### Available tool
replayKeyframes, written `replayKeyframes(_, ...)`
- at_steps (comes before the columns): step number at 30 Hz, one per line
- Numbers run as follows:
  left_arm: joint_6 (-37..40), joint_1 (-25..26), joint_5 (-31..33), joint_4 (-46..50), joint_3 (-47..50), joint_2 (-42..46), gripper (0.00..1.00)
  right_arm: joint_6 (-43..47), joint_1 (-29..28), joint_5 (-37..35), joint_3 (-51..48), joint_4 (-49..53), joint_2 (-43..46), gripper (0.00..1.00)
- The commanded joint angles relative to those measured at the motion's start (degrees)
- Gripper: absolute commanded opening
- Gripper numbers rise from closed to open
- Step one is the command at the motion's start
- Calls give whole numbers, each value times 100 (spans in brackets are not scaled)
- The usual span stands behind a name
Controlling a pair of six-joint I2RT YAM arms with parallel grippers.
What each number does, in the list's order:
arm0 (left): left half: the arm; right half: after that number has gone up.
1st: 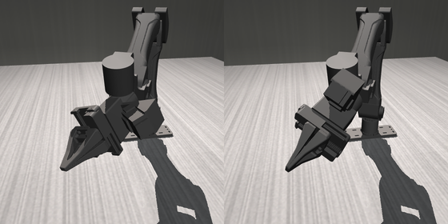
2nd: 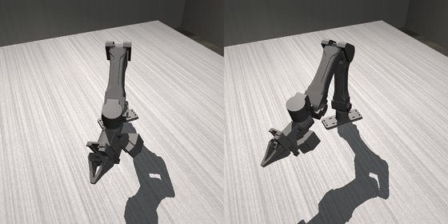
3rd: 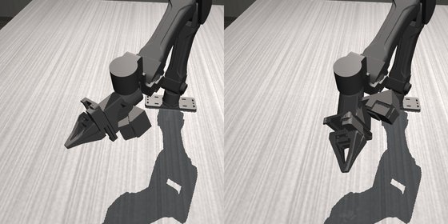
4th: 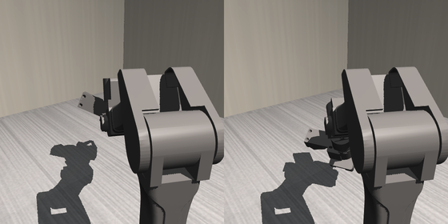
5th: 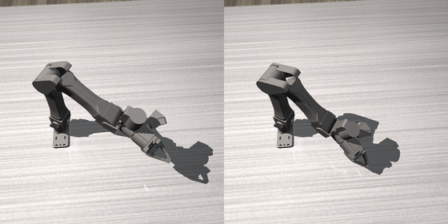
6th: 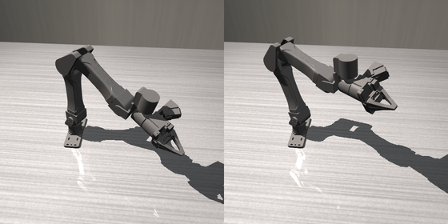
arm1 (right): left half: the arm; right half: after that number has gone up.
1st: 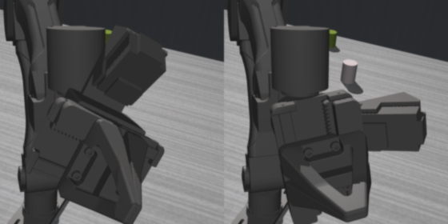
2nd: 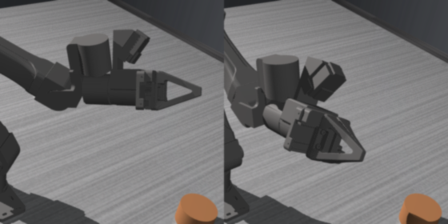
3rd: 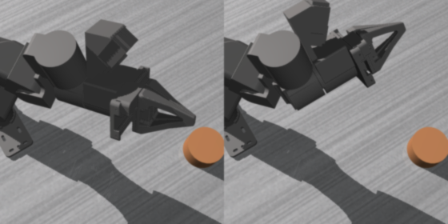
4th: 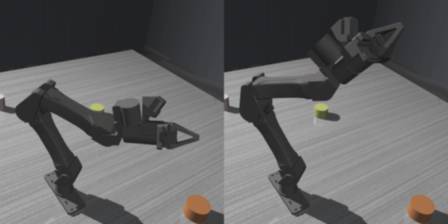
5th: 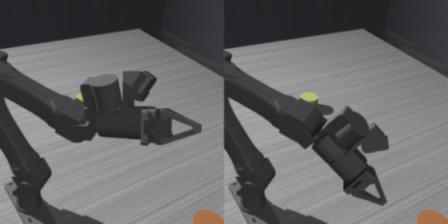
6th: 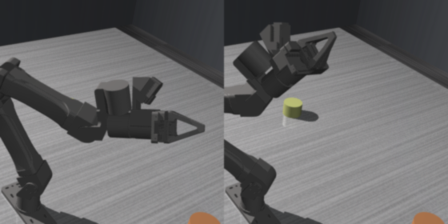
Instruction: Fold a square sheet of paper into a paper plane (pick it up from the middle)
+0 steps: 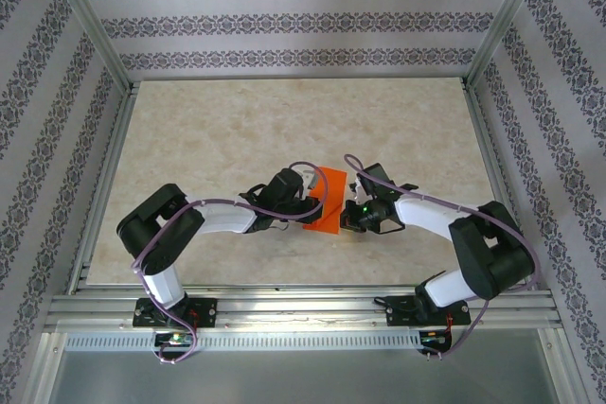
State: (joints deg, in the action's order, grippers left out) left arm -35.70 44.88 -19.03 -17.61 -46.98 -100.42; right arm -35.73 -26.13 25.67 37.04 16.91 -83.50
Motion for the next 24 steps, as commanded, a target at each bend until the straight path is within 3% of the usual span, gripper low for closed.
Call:
replayKeyframes(1, -112, -41, 83, -329, 92, -39, 0, -104, -28, 263, 137, -116, 195, 0)
replayKeyframes(16, -156, -41, -81, -330, 22, 21, 0, -713, -181, 443, 304, -979, -465, 0)
replayKeyframes(21, -174, -41, -75, -335, 38, 36, 0, -1174, -210, 772, 112, -1927, -699, 0)
replayKeyframes(24, -173, -41, -81, -310, 23, 31, 0, -1198, -233, 753, 111, -1989, -884, 0)
